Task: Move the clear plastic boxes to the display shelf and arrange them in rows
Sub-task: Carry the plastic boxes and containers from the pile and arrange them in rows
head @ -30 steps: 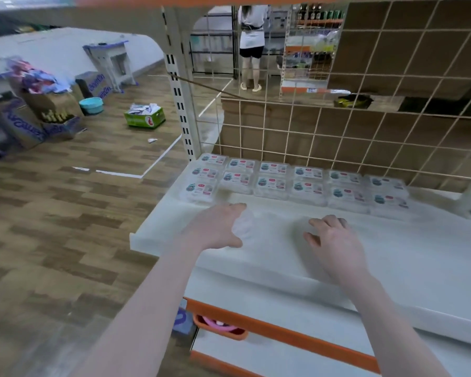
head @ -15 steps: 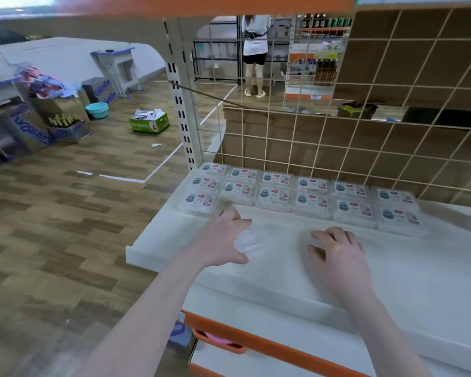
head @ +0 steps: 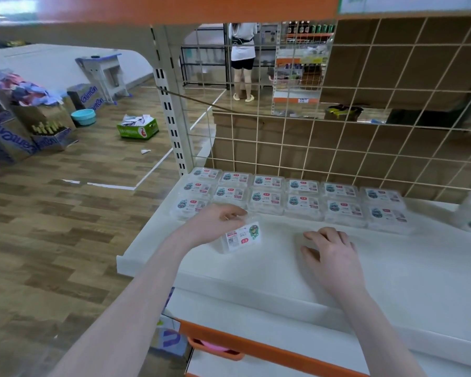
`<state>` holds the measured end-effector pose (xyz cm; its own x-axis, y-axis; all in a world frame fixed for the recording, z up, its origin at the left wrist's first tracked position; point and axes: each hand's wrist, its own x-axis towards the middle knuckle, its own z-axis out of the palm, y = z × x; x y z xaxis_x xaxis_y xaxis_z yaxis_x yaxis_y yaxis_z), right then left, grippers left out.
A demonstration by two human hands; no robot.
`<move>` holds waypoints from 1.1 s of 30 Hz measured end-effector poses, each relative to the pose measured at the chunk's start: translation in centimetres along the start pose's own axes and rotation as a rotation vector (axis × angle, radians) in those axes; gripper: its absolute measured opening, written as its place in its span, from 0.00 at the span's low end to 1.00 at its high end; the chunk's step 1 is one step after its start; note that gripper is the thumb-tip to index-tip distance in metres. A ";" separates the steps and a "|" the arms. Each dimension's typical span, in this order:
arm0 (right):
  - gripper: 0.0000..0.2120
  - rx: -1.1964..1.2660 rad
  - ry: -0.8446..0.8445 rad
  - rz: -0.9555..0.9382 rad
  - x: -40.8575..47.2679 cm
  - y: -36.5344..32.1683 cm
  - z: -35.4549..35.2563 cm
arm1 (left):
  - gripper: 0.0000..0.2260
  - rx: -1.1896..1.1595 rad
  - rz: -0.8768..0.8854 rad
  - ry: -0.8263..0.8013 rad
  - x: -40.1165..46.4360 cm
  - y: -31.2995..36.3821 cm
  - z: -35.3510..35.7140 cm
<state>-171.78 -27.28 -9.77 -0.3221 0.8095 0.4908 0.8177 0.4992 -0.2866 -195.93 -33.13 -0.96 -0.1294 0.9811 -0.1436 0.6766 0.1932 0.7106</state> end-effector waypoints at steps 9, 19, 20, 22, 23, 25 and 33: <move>0.14 0.026 -0.015 0.024 0.0 0.1 0.1 | 0.12 0.439 0.020 0.112 0.2 -0.4 1.4; 0.13 0.048 -0.068 0.064 0.0 0.0 -0.3 | 0.17 0.396 0.200 0.035 -0.5 -1.3 1.6; 0.13 0.049 -0.076 0.069 0.0 0.0 -0.3 | 0.16 0.392 0.245 -0.014 -0.5 -1.4 1.6; 0.13 0.048 -0.080 0.072 0.0 0.0 -0.3 | 0.16 0.406 0.276 -0.080 -0.4 -1.6 1.5; 0.13 0.046 -0.080 0.072 0.0 0.0 -0.3 | 0.17 0.429 0.280 -0.096 -0.4 -1.8 1.4; 0.13 0.048 -0.090 0.077 0.0 -0.1 -0.4 | 0.18 0.507 0.288 -0.116 -0.4 -2.0 1.4; 0.13 0.065 -0.101 0.083 0.1 -0.1 -0.5 | 0.47 0.912 0.217 0.127 -2.0 -2.0 2.0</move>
<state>-171.65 -27.40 -9.32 -0.3033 0.8744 0.3787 0.8123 0.4450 -0.3770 -195.64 -35.48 -3.47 0.0239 0.9988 0.0432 0.9940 -0.0191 -0.1073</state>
